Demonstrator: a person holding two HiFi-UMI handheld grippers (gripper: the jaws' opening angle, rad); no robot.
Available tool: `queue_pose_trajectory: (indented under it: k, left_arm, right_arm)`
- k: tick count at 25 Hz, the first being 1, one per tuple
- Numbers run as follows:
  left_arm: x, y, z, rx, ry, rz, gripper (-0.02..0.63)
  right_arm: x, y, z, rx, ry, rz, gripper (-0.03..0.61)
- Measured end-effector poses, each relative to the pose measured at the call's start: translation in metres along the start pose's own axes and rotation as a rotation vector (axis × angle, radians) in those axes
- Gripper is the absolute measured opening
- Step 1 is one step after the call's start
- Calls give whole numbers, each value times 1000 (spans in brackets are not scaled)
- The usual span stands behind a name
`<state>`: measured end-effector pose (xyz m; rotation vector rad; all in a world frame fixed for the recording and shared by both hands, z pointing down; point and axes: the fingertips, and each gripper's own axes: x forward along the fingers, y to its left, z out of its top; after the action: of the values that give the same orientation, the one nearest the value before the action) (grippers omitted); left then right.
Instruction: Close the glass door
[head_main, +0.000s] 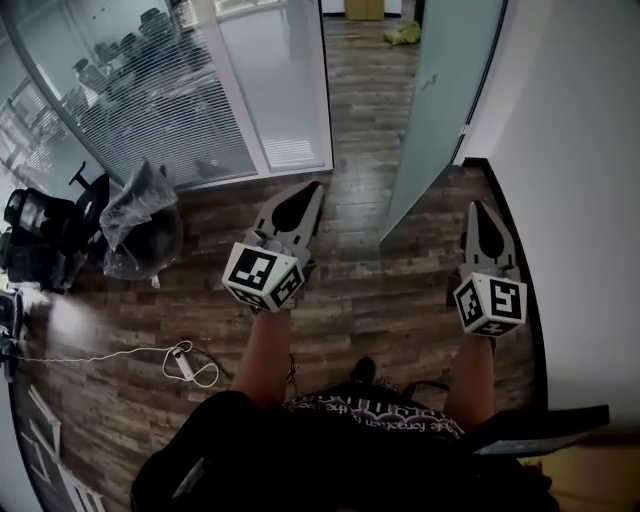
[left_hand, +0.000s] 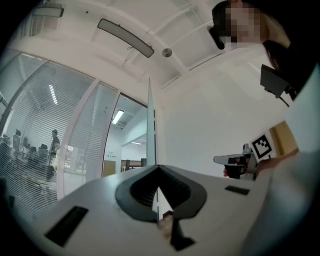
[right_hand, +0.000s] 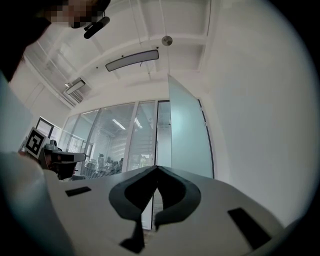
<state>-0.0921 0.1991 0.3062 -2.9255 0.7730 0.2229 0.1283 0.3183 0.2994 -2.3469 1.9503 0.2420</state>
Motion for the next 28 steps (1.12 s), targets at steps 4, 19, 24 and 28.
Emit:
queue_pose_trajectory:
  k: [4, 19, 24, 28]
  left_arm:
    - [39, 6, -6, 10, 14, -4, 2]
    - [139, 79, -42, -5, 26, 8, 2]
    - [188, 117, -42, 5, 12, -21, 2]
    - [219, 148, -42, 2, 5, -25, 2]
  right_arm:
    - [35, -28, -6, 8, 6, -4, 3]
    - [150, -62, -46, 18, 44, -10, 3]
    - [207, -71, -44, -5, 31, -35, 3]
    - [244, -81, -49, -1, 34, -62, 3]
